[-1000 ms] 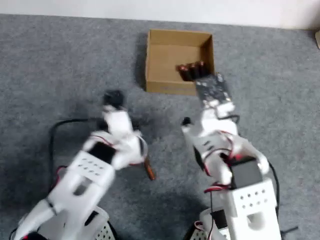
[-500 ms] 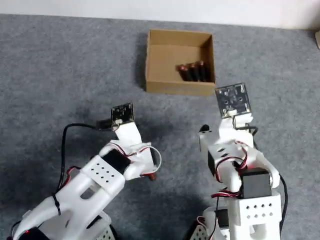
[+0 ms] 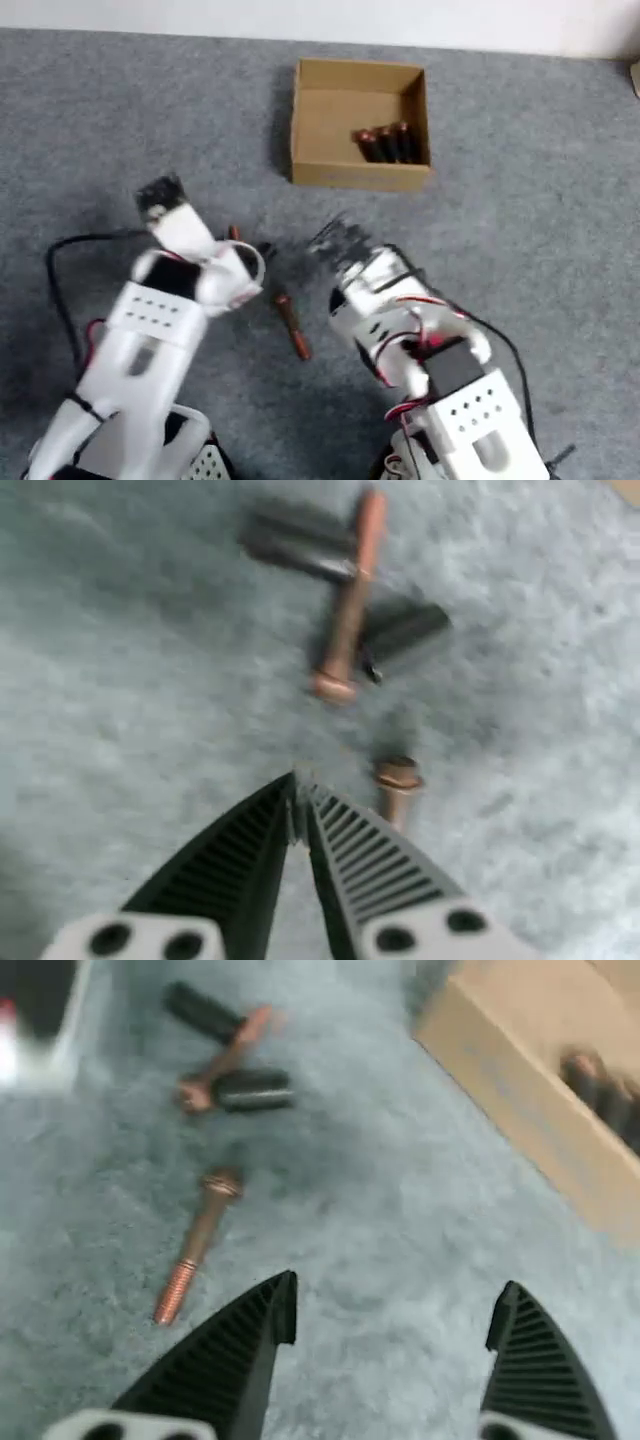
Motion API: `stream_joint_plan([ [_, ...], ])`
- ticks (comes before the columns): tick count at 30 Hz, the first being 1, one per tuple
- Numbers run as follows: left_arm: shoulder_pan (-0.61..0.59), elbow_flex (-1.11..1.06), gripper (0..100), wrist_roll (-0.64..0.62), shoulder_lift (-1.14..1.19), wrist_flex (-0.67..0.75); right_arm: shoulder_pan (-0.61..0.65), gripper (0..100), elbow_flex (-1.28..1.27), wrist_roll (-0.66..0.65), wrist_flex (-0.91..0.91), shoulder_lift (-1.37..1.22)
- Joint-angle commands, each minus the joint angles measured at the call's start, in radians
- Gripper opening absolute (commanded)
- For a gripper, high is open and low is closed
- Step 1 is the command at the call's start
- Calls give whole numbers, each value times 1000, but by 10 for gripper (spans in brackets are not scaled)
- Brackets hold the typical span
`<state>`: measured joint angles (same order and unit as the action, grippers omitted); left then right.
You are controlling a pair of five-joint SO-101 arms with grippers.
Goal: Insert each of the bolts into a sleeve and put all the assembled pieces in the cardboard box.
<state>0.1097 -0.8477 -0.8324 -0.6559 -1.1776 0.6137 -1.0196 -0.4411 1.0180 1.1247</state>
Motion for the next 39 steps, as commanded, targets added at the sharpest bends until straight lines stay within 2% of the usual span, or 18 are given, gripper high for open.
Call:
stream_joint_plan([
  [1,-139,116,11,195,-7,-57,68,286,-16,-127,-102,7],
  [4,-246,142,11,321,-7,-55,107,286,-12,-216,-131,-18],
  [7,-329,160,11,387,-7,-61,113,286,-1,-272,-142,-147],
  [16,-490,170,11,440,-7,-57,151,286,294,-365,-254,-662],
  [21,-519,186,11,440,-7,-63,214,286,447,-443,-252,-886],
  [26,-530,186,11,442,-7,-63,213,286,579,-512,-252,-1096],
  [39,-530,183,11,443,-7,-58,211,286,857,-514,-252,-1422],
])
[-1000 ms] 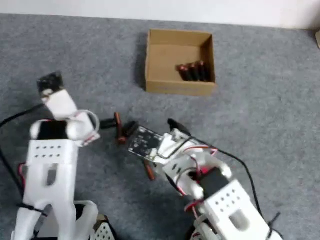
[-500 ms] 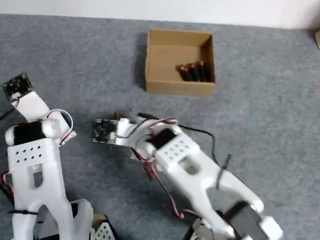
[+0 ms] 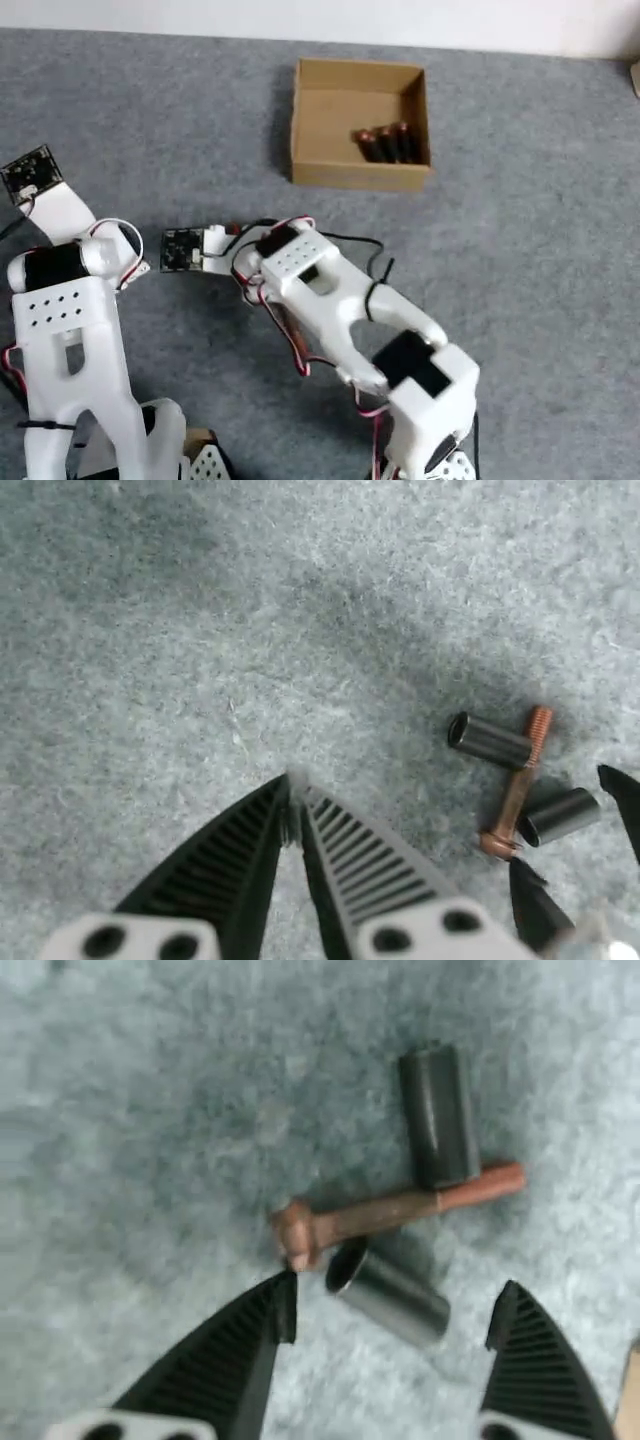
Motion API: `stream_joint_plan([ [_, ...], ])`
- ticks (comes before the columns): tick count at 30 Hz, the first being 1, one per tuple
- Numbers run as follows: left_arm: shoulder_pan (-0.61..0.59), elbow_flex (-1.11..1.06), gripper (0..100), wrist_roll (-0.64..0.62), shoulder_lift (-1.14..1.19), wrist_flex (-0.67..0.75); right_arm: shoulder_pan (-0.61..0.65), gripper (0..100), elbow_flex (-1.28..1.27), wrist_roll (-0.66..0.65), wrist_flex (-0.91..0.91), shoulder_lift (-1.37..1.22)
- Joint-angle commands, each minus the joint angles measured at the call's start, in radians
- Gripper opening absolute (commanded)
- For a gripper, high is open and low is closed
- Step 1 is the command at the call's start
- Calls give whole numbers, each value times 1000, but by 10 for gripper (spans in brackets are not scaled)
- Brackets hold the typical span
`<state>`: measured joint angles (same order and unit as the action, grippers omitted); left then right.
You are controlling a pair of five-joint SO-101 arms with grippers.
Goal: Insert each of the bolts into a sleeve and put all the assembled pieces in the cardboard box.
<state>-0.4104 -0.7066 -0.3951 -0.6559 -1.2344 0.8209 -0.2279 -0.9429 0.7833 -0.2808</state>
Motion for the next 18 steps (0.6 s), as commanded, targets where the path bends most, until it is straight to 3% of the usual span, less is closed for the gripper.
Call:
stream_joint_plan([
  [1,-10,41,11,6,-7,-2,4,286,67,-12,-18,-31],
  [12,-10,41,11,6,-7,-5,-28,286,62,-32,-10,-107],
  [18,-12,41,11,6,-7,-5,-28,277,62,-126,177,-110],
])
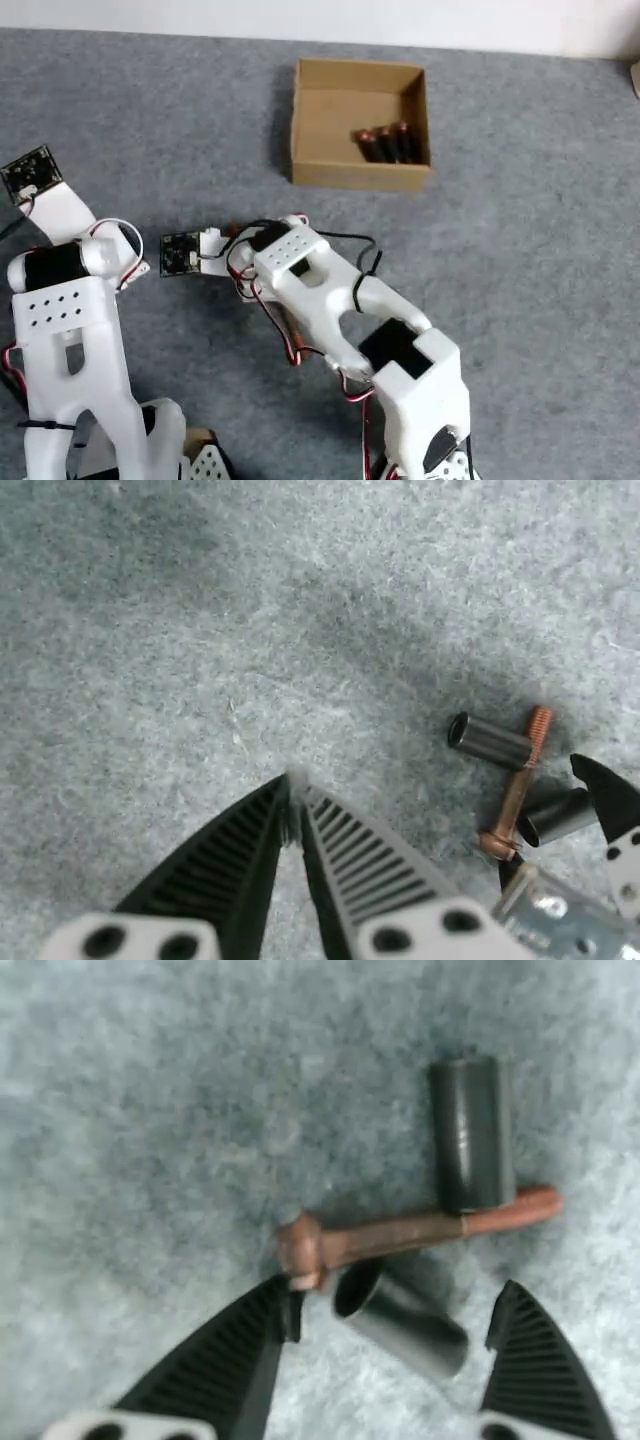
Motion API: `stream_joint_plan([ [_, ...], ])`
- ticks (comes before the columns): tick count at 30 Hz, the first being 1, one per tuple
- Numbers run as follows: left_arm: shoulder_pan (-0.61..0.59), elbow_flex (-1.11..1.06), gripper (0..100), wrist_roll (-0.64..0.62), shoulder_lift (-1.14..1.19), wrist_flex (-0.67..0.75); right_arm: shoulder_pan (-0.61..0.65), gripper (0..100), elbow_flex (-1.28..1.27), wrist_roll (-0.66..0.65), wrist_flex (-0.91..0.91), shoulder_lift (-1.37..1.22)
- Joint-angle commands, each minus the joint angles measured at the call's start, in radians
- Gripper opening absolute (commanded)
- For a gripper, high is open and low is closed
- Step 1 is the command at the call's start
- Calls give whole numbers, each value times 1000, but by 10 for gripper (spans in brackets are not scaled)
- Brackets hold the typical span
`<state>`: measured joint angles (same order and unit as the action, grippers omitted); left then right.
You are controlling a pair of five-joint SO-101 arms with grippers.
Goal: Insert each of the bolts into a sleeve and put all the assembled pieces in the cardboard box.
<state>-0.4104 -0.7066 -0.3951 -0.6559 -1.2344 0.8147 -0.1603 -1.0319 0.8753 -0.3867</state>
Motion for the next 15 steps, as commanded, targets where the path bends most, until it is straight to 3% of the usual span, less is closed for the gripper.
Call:
stream_joint_plan([
  [1,-15,42,11,6,-7,-5,-22,255,-5,-46,104,-4],
  [6,-54,45,11,6,-7,-5,-24,0,-7,-68,157,-5],
  [15,-50,41,11,6,-7,0,-22,5,-7,-6,160,-4],
])
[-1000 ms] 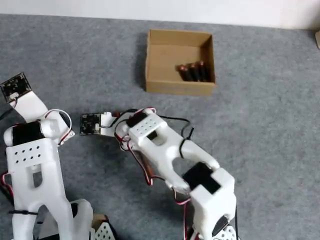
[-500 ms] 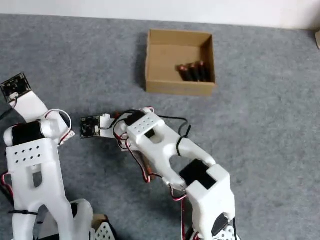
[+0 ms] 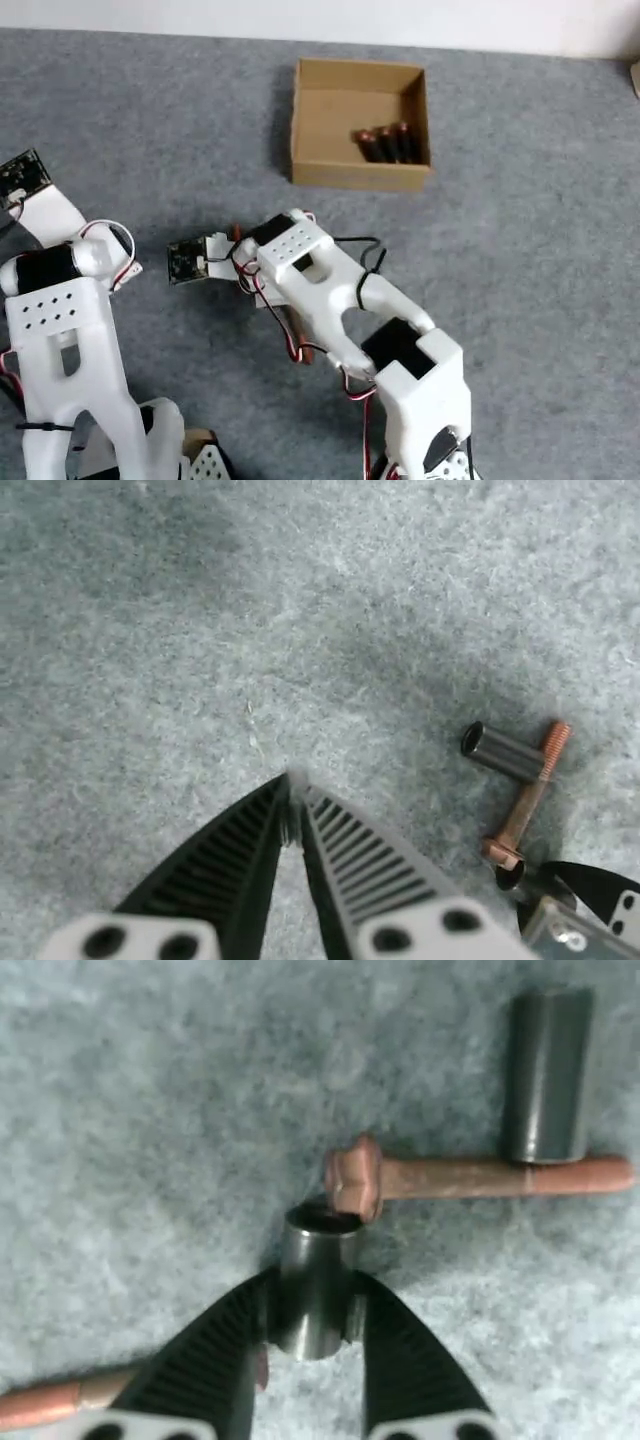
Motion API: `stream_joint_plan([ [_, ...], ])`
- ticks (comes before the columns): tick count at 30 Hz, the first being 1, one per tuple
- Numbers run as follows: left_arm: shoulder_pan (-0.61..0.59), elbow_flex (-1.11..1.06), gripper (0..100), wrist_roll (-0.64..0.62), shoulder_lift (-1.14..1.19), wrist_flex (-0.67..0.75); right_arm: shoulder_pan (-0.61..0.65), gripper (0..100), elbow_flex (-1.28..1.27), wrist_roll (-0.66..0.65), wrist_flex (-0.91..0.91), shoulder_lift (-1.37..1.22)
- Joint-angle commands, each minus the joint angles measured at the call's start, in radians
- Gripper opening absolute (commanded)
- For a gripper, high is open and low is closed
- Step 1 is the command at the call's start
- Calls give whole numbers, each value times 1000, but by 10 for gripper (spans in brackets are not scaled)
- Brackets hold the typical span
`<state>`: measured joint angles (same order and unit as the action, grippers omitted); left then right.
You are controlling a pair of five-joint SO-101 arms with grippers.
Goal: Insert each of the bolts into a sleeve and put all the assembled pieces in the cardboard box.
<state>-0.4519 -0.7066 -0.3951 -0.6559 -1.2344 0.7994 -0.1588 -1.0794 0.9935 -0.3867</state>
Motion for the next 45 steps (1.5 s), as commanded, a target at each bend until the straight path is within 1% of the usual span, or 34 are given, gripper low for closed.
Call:
stream_joint_plan([
  [1,-8,39,11,6,-7,0,-7,5,-8,66,42,-2],
  [5,-7,39,11,5,-7,0,-8,5,-1,146,54,12],
  [9,-10,39,7,-2,-7,2,-8,5,2,199,145,108],
  [12,-12,44,7,-5,-7,3,-31,5,2,244,189,265],
  [17,-12,48,7,-100,-7,9,-116,5,1,302,251,567],
  [20,2,74,7,-107,-8,0,-157,5,-5,344,294,725],
  [22,68,99,6,-109,-8,0,-193,5,-8,379,326,822],
  [26,288,82,6,-123,-7,-20,-317,5,-47,450,394,1004],
  [31,584,7,8,-330,-7,-29,-447,5,-137,454,472,1239],
  [33,708,-27,10,-356,1,-26,-479,5,-194,453,510,1325],
  [35,817,-67,11,-350,2,26,-521,5,-260,453,529,1409],
  [40,1001,-245,11,-358,-4,222,-616,5,-415,451,527,1589],
  [42,1046,-326,11,-356,-5,276,-639,5,-478,451,527,1644],
  [45,1072,-403,11,-358,-5,336,-673,5,-562,451,527,1705],
])
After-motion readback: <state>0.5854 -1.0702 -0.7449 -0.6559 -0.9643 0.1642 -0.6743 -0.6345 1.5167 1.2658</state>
